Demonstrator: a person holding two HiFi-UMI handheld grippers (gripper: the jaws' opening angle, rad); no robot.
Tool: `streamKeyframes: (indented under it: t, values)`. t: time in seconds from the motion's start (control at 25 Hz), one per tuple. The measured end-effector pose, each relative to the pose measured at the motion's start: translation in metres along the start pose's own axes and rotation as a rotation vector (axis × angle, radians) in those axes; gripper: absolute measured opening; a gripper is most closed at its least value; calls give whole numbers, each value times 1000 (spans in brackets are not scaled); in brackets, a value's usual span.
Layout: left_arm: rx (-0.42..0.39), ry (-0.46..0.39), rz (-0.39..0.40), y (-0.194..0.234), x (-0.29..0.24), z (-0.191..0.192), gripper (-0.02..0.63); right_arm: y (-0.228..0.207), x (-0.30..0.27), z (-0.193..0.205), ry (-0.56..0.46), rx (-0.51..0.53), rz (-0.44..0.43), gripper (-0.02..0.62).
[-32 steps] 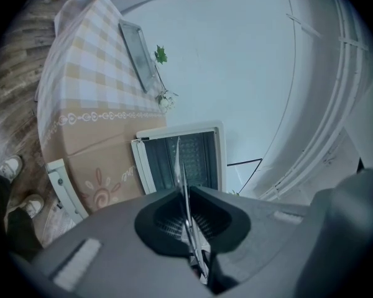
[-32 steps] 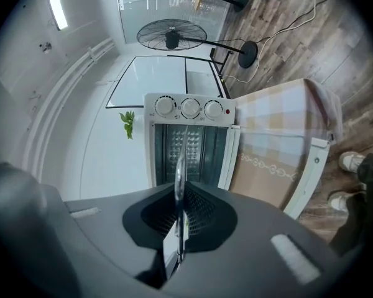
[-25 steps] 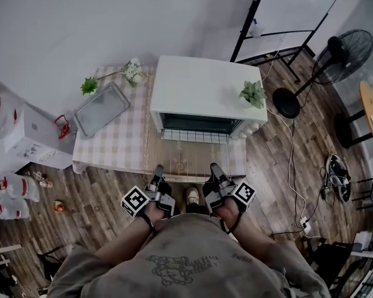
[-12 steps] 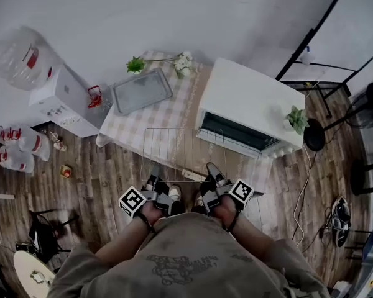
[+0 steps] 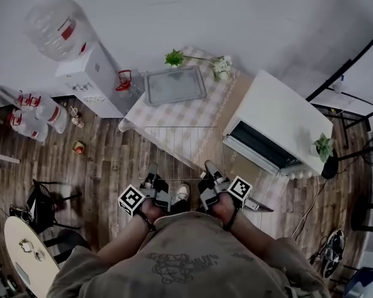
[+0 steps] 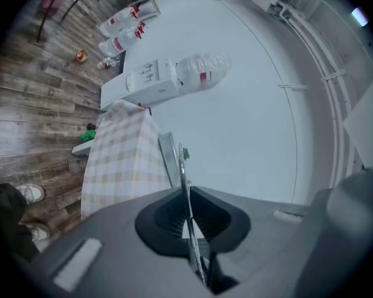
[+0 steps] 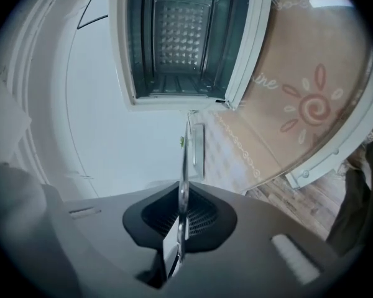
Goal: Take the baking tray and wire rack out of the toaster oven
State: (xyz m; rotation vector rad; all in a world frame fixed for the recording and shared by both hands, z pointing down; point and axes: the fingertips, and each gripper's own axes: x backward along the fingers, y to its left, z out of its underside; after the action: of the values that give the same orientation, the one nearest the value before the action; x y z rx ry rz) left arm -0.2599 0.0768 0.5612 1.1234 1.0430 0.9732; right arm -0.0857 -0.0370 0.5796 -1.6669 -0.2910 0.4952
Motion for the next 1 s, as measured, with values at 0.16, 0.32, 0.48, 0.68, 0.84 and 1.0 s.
streamKeyframes:
  t: [0.16, 0.32, 0.48, 0.68, 0.84, 1.0]
  values:
    - [0, -55, -23, 9, -3, -22, 6, 1, -22, 7, 22, 29, 24, 31]
    - [-5, -77, -17, 11, -19, -40, 6, 3, -51, 5, 37, 48, 35, 31]
    - [-12, -82, -47, 23, -42, -53, 6, 2, -80, -6, 38, 92, 63, 31]
    - [-8, -67, -79, 41, -77, -65, 6, -4, -113, -20, 37, 177, 100, 32]
    - [-15, -47, -120, 62, -101, -72, 6, -21, -133, -30, 33, 211, 149, 32]
    - [-17, -37, -155, 79, -119, -77, 6, -38, -151, -37, 21, 225, 198, 34]
